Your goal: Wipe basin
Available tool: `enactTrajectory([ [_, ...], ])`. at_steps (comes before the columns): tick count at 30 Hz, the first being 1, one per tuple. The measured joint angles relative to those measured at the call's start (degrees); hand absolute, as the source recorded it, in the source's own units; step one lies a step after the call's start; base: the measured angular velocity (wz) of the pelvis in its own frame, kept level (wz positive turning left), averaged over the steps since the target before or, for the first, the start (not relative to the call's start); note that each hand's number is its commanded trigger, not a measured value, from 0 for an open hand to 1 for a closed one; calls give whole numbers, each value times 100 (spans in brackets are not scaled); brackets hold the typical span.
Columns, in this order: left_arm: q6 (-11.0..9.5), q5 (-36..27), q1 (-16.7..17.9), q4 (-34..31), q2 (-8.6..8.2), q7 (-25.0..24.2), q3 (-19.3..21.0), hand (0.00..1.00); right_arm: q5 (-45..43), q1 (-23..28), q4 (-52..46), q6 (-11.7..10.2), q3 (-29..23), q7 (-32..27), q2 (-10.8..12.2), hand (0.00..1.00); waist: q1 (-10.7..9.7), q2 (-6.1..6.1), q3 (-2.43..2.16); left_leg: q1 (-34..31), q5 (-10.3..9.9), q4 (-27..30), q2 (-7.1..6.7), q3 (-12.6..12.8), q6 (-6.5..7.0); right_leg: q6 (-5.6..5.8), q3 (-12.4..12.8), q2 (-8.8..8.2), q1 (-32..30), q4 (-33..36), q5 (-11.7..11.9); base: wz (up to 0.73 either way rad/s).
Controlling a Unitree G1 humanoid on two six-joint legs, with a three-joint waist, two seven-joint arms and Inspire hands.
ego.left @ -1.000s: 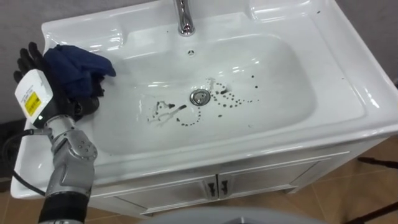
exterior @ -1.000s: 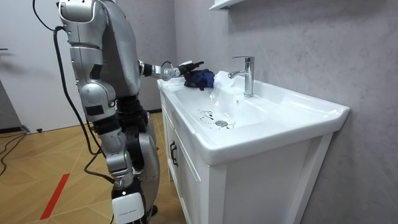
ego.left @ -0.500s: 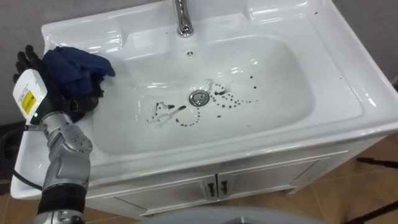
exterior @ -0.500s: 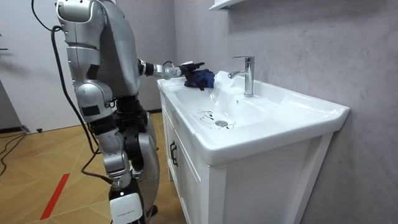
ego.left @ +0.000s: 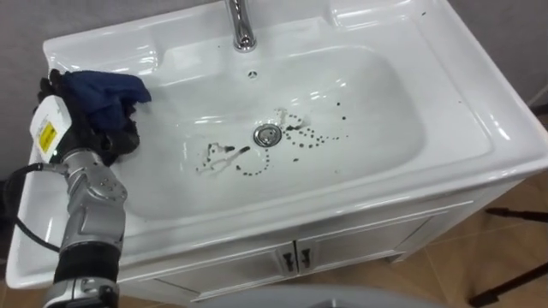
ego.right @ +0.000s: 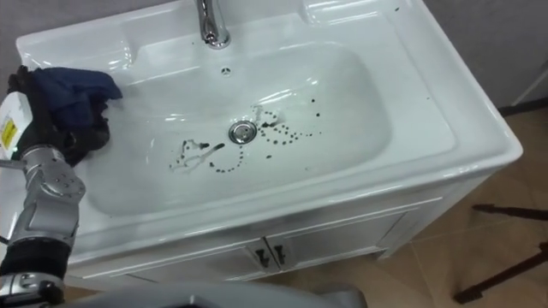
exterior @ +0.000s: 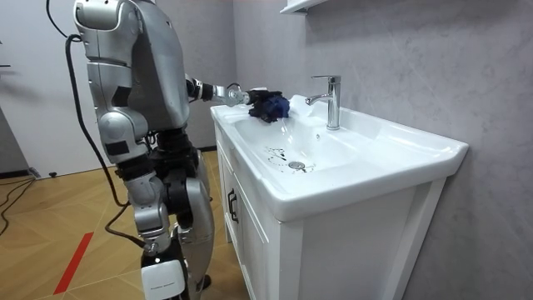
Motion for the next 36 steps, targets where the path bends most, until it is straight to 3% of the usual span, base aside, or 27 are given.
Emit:
enactTrajectory([
  [12,-172,1,-73,-1,188,33,-58,0,-22,-22,0,-162,15,-10,3,0,-24,-65,46,-21,0,3,-2,-5,0,1,10,-3,-53,4,1,0],
  [20,-163,9,-264,513,186,162,-56,0,-62,106,-126,-91,14,-14,16,0,19,51,45,-40,-2,-29,8,34,-1,0,27,11,-103,64,0,-1],
  [23,-93,9,-260,624,182,162,-56,0,-68,136,-138,27,17,-11,16,0,47,80,30,38,-12,-62,33,134,-17,-1,83,37,-92,89,0,-16],
  [24,-39,10,-258,632,182,162,-55,10,-68,154,-201,60,16,-9,16,0,42,88,17,43,-16,-64,39,145,-22,-1,99,44,-94,91,0,-8],
  [25,8,9,-258,633,182,162,-55,50,-69,205,-275,106,12,-8,16,0,39,93,14,46,-17,-64,41,144,-22,-2,114,48,-98,91,0,-7],
  [26,24,9,-258,634,181,162,-54,100,-74,209,-302,118,9,-7,16,0,41,92,15,51,-17,-64,43,147,-22,-3,129,53,-98,91,0,-8],
  [29,65,8,-243,730,182,175,-44,100,-97,221,-308,207,-12,-20,12,0,41,81,20,128,-21,-64,55,193,-31,-9,186,73,-99,94,2,-10],
  [31,14,2,-262,990,181,186,-36,100,-98,206,-294,274,-16,-73,6,0,38,115,-9,141,-25,-69,62,255,-37,-18,227,80,-97,98,-3,-12],
  [36,-107,-5,-337,1264,182,250,-80,100,-97,200,-303,283,-24,-76,10,0,24,137,-23,157,-25,-70,73,297,-39,-33,261,94,-107,104,2,-6],
])
